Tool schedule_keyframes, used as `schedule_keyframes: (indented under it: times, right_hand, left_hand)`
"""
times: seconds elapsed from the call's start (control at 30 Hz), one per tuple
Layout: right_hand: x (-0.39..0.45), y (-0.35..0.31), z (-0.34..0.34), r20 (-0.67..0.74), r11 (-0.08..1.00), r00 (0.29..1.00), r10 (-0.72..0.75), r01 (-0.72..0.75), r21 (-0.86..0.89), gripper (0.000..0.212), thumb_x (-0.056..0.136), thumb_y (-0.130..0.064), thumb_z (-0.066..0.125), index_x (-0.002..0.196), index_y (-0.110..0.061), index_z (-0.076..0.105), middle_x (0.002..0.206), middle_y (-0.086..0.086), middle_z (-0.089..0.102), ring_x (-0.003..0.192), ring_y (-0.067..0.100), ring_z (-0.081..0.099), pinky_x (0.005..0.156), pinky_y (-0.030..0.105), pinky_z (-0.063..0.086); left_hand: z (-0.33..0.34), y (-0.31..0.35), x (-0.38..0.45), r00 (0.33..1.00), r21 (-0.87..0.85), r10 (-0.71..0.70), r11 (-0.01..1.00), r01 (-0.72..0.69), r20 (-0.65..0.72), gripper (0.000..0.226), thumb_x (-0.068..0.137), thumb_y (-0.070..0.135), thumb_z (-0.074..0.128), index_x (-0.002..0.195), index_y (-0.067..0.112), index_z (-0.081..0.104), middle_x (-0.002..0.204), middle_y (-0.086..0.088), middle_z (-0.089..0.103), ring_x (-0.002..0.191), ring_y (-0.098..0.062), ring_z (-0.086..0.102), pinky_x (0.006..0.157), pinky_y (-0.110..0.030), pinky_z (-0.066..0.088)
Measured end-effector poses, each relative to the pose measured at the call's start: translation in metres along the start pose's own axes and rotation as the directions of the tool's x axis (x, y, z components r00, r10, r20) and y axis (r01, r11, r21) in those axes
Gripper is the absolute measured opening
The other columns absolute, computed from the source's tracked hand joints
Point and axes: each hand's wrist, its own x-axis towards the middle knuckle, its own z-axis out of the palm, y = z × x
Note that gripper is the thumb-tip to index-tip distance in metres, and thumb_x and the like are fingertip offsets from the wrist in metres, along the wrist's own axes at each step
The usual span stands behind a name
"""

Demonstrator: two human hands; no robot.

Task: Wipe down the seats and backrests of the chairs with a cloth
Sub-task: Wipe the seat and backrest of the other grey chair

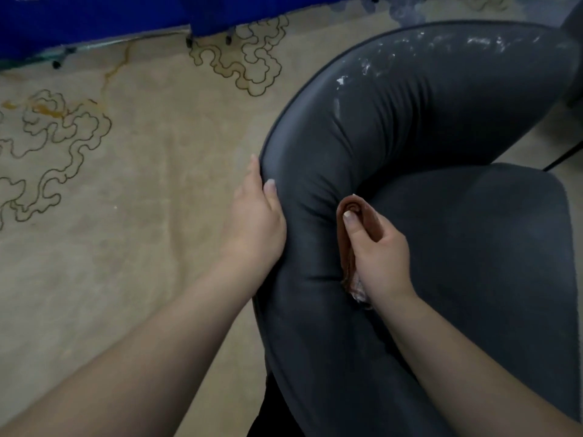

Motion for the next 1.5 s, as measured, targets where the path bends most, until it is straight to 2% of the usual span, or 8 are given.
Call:
schedule_keyframes:
  times: [0.2, 0.4, 0.6, 0.83, 1.03, 1.2, 1.33, 1.5]
  right_hand:
    - [0.036, -0.012, 0.023, -0.137, 0.998, 0.988, -0.067, 0.069, 0.014, 0.030, 0.090, -0.034, 0.066, 0.119, -0.030, 0.067, 0.117, -0.004, 0.065, 0.108, -0.001, 0.060, 0.101, 0.024, 0.045]
    - [0.072, -0.034, 0.060, -0.005, 0.747, 0.807, -0.590, 0.544, -0.382, 0.046, 0.084, -0.042, 0.064, 0.128, -0.030, 0.060, 0.105, 0.004, 0.050, 0.099, 0.017, 0.056, 0.095, 0.023, 0.043]
    - [0.062, -0.016, 0.053, -0.293, 0.972, 0.948, -0.124, 0.057, -0.227, 0.039, 0.087, -0.041, 0.061, 0.125, -0.033, 0.064, 0.112, 0.000, 0.057, 0.104, 0.002, 0.058, 0.099, 0.023, 0.044]
    - [0.046, -0.016, 0.055, -0.117, 0.913, 0.940, -0.321, 0.274, -0.303, 0.050, 0.082, -0.046, 0.068, 0.130, -0.043, 0.056, 0.108, -0.002, 0.051, 0.102, -0.004, 0.052, 0.092, 0.002, 0.034]
    - [0.056, -0.008, 0.053, -0.318, 0.991, 0.946, 0.061, -0.096, -0.096, 0.041, 0.085, -0.054, 0.058, 0.124, -0.044, 0.061, 0.108, -0.013, 0.054, 0.098, 0.001, 0.059, 0.096, 0.025, 0.048]
    - [0.036, -0.012, 0.050, -0.155, 0.934, 0.962, -0.225, 0.167, -0.315, 0.066, 0.076, -0.067, 0.055, 0.137, -0.043, 0.048, 0.112, -0.014, 0.042, 0.106, -0.006, 0.047, 0.095, 0.002, 0.030]
    - [0.073, -0.023, 0.061, -0.195, 0.935, 0.930, -0.311, 0.262, -0.239, 0.059, 0.082, -0.047, 0.064, 0.138, -0.034, 0.051, 0.111, -0.002, 0.041, 0.108, 0.009, 0.051, 0.102, 0.015, 0.036]
    - [0.080, 0.001, 0.049, -0.281, 0.978, 0.944, 0.175, -0.200, -0.063, 0.044, 0.089, -0.048, 0.057, 0.132, -0.039, 0.056, 0.115, -0.001, 0.055, 0.104, 0.011, 0.058, 0.101, 0.026, 0.043]
  left_hand:
    - [0.016, 0.036, 0.115, 0.988, 0.053, 0.040, 0.997, -0.048, 0.148, 0.044, 0.104, 0.037, 0.024, 0.131, 0.013, 0.049, 0.129, -0.015, 0.056, 0.119, -0.035, 0.050, 0.086, -0.029, 0.033]
    - [0.031, 0.030, 0.132, 1.000, 0.093, 0.004, 0.996, -0.006, 0.018, 0.046, 0.102, 0.037, 0.024, 0.107, 0.008, 0.060, 0.108, -0.022, 0.063, 0.101, -0.041, 0.057, 0.085, -0.042, 0.041]
    - [0.023, 0.035, 0.121, 0.999, 0.137, -0.022, 0.990, 0.017, 0.033, 0.043, 0.101, 0.042, 0.021, 0.099, 0.017, 0.056, 0.097, -0.016, 0.064, 0.089, -0.037, 0.056, 0.074, -0.039, 0.038]
    - [0.023, 0.037, 0.121, 0.998, 0.166, -0.062, 0.984, 0.057, 0.025, 0.043, 0.101, 0.041, 0.021, 0.101, 0.016, 0.056, 0.098, -0.018, 0.063, 0.089, -0.038, 0.056, 0.072, -0.036, 0.034]
    - [0.023, 0.038, 0.119, 0.998, 0.189, -0.055, 0.980, 0.056, -0.011, 0.035, 0.101, 0.040, 0.021, 0.088, 0.022, 0.047, 0.088, -0.016, 0.062, 0.076, -0.034, 0.050, 0.069, -0.038, 0.036]
    - [0.023, 0.040, 0.114, 1.000, 0.269, 0.028, 0.963, -0.026, -0.003, 0.040, 0.100, 0.043, 0.022, 0.106, 0.021, 0.054, 0.090, -0.016, 0.063, 0.078, -0.039, 0.054, 0.066, -0.038, 0.035]
    - [0.023, 0.041, 0.110, 0.996, 0.280, 0.088, 0.956, -0.090, 0.021, 0.048, 0.099, 0.047, 0.027, 0.142, 0.029, 0.038, 0.124, -0.014, 0.060, 0.104, -0.042, 0.056, 0.082, -0.043, 0.041]
    - [0.023, 0.042, 0.108, 0.998, 0.261, 0.060, 0.963, -0.065, 0.029, 0.049, 0.097, 0.052, 0.030, 0.144, 0.038, 0.032, 0.124, -0.014, 0.060, 0.104, -0.041, 0.056, 0.081, -0.041, 0.041]
